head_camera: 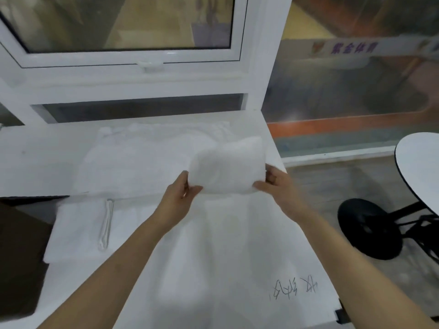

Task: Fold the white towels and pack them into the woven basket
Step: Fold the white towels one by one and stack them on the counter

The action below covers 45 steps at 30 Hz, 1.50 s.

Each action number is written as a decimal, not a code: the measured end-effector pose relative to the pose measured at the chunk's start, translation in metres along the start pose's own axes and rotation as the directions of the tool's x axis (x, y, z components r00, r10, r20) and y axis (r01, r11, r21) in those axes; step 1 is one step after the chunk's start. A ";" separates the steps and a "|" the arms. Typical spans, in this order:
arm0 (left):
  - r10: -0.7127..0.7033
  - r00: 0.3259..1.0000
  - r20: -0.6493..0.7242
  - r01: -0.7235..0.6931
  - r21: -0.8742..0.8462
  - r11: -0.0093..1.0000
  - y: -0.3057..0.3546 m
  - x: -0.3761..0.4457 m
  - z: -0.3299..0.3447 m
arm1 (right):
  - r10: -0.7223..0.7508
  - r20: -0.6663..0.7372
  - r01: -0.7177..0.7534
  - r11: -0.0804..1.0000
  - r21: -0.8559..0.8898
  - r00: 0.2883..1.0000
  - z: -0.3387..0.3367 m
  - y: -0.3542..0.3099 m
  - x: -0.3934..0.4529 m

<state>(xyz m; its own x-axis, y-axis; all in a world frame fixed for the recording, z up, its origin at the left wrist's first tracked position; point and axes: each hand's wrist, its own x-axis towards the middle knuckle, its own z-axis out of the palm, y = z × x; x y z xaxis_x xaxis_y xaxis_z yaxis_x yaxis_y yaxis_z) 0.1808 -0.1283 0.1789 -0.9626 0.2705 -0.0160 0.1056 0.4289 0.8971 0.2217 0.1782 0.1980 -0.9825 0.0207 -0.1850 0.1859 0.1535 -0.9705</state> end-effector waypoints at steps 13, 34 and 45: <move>-0.211 0.926 0.312 0.181 0.123 0.976 -0.144 -0.159 0.074 | 0.354 0.084 -0.305 0.885 -0.352 0.932 0.051 0.169 -0.118; -0.602 0.793 -0.094 0.553 0.527 0.645 -0.142 -0.022 0.146 | 0.413 -0.310 -0.514 0.626 -0.587 0.856 0.060 0.210 0.007; -0.094 0.995 0.019 0.056 0.683 0.729 -0.133 -0.043 0.180 | 0.021 -0.060 -0.063 0.534 -0.843 0.998 0.062 0.221 0.003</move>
<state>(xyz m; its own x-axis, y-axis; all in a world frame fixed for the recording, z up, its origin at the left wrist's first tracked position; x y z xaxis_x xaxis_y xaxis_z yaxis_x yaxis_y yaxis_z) 0.2529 -0.0416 -0.0195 -0.9632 0.2455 -0.1090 0.1937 0.9160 0.3514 0.2601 0.1511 -0.0268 -0.9770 0.0836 -0.1961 0.1537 0.9138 -0.3759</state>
